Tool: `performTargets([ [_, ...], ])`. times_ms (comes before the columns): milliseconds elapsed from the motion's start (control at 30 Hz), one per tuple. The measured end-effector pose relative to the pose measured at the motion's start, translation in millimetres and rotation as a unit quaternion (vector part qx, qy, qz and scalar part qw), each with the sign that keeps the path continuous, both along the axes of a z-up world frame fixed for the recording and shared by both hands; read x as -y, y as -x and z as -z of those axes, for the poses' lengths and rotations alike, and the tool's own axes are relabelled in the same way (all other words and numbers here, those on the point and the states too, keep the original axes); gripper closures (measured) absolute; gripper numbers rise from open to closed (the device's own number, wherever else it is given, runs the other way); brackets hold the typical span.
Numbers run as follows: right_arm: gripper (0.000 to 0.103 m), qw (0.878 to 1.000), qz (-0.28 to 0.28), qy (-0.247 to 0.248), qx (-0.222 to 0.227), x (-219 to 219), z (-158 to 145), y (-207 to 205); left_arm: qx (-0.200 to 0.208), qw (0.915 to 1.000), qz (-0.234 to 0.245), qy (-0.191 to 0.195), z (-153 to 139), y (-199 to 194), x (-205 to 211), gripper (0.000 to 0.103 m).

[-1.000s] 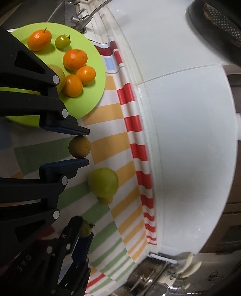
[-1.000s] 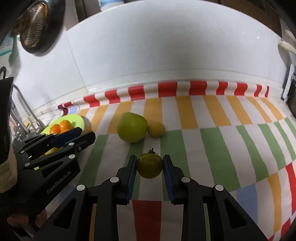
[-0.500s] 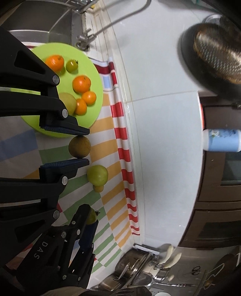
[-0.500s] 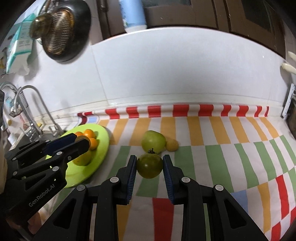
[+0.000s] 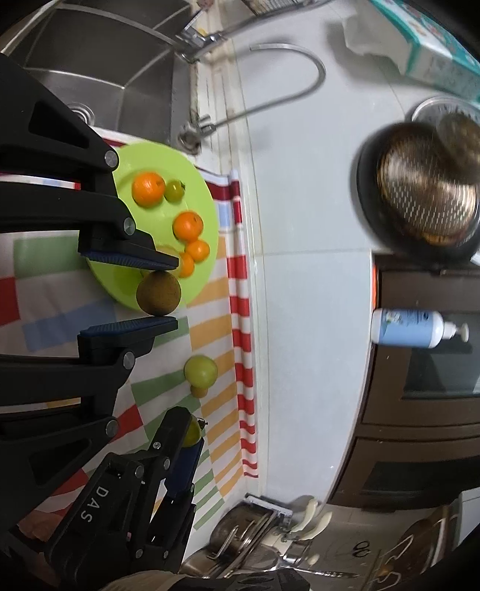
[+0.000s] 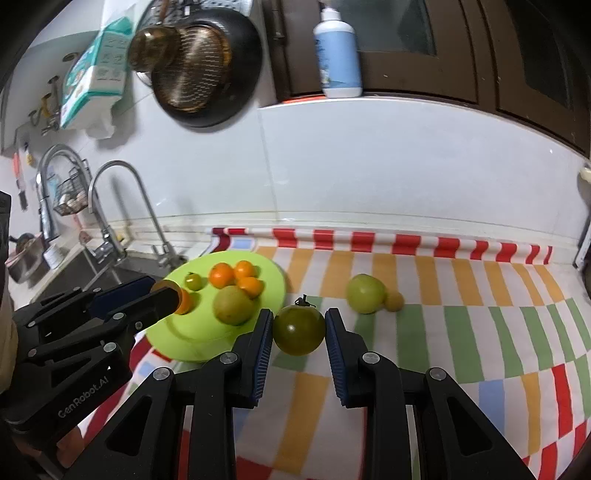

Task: Organize fruits
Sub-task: 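Carry the yellow fruit with the left gripper while the right gripper carries the tomato over the plate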

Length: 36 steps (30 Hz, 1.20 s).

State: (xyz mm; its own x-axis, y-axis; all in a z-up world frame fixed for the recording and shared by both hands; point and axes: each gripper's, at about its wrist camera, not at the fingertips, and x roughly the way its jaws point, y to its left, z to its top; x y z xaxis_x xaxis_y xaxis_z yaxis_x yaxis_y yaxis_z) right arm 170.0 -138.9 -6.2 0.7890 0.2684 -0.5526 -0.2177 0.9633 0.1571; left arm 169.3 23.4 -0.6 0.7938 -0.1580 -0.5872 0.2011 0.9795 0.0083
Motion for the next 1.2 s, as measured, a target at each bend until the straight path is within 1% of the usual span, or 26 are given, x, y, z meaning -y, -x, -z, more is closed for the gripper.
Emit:
performTargets([
  [133,0.073,1.0,-0.014,0.005,0.008,-15.3,-5.9,7.8,0.005,0.9999,-0.012,0.002,-4.0,9.8,-13.6,0.077],
  [367,0.073,0.999,-0.036,0.002,0.021,-41.8,-13.7,17.0,0.008,0.9996,-0.025,-0.006,-7.9,19.5,-38.6,0.077],
  [600,0.073,0.998,-0.058,-0.003,0.021,-69.1,-13.6,9.3,0.01,0.9991,-0.039,-0.015,-8.6,18.2,-65.0,0.077],
  [900,0.073,0.996,-0.092,0.0,0.006,-102.7,-6.6,-23.0,0.007,0.9977,-0.066,-0.018,1.6,-6.7,-95.0,0.077],
  [1200,0.073,0.992,-0.122,0.016,-0.002,-130.2,5.5,-64.2,-0.003,0.997,-0.072,-0.026,21.0,-44.1,-109.3,0.077],
])
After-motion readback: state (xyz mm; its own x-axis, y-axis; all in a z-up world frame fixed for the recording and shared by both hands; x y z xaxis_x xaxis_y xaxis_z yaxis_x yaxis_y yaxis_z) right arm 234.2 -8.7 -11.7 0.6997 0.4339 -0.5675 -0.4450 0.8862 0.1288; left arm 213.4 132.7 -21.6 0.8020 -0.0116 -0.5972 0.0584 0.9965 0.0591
